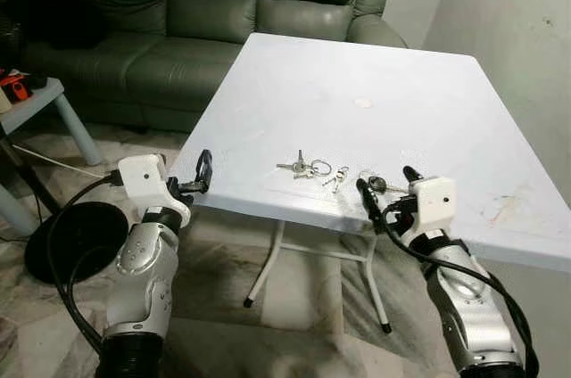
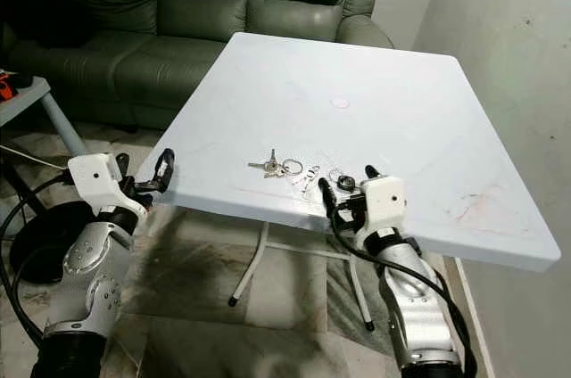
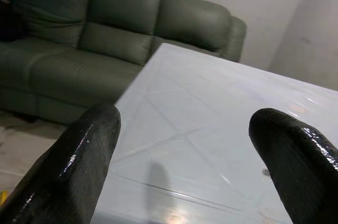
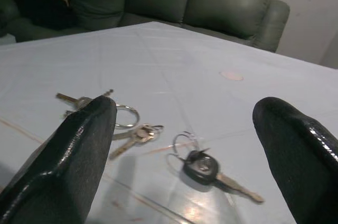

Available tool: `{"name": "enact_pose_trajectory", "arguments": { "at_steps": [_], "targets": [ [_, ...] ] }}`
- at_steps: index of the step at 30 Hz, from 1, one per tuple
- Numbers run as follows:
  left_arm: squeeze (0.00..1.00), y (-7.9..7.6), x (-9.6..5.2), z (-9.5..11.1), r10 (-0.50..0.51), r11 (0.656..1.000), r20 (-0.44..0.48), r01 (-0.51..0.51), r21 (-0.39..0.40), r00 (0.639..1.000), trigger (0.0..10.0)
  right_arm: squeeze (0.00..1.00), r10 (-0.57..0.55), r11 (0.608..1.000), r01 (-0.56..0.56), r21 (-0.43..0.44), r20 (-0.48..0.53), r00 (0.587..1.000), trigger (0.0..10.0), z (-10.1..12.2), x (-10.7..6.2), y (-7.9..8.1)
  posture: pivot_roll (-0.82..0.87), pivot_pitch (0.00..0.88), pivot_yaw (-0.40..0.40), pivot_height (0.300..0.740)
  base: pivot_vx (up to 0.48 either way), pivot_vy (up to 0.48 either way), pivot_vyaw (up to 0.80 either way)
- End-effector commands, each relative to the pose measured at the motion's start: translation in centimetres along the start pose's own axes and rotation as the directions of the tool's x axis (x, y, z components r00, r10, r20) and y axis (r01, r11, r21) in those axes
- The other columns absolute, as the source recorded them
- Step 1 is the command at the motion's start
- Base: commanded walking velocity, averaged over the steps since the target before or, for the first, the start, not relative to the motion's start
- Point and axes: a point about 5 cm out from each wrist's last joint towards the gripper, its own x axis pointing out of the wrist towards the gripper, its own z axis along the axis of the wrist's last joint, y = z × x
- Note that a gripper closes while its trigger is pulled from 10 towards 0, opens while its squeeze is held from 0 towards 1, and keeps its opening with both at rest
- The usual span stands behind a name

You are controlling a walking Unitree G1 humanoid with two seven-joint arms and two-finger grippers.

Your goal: Hang keys on a hook

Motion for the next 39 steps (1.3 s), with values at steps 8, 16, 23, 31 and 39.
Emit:
{"name": "enact_pose_trajectory", "arguments": {
  "at_steps": [8,16,23,31,39],
  "targets": [
    [0.0,-2.7,-1.1,-0.4,-0.099,0.995,-0.046,0.098,-0.018,0.994,10.0,0.0,0.06,0.996,-0.061,-0.066,-0.025,0.998,10.0,0.9,2.4,-2.9,0.04,0.059,-0.059,0.74,0.0,0.0,0.0],
    [0.0,-4.5,-2.4,-0.1,-0.164,0.986,-0.06,0.164,-0.01,0.985,10.0,0.0,0.132,0.989,-0.133,-0.068,-0.021,0.991,10.0,2.5,4.9,-3.9,0.04,0.095,-0.067,0.74,0.0,0.0,0.0],
    [0.0,-5.5,-3.4,0.2,-0.209,0.978,-0.065,0.209,-0.009,0.976,10.0,0.0,0.218,0.975,-0.219,-0.03,-0.031,0.976,10.0,2.8,6.7,-3.1,0.06,0.125,-0.068,0.74,0.0,0.0,0.0],
    [0.0,-6.2,-4.7,0.5,-0.233,0.972,-0.087,0.233,-0.008,0.969,10.0,0.0,0.265,0.964,-0.265,0.006,-0.063,0.962,10.0,2.1,7.6,-2.2,0.09,0.154,-0.065,0.74,0.0,0.0,0.0],
    [0.0,-6.1,-5.7,0.7,-0.219,0.976,-0.106,0.219,-0.006,0.97,10.0,0.0,0.282,0.959,-0.282,0.014,-0.077,0.956,8.7,1.5,7.9,-1.6,0.12,0.179,-0.068,0.74,0.0,0.0,0.0]
  ]
}}
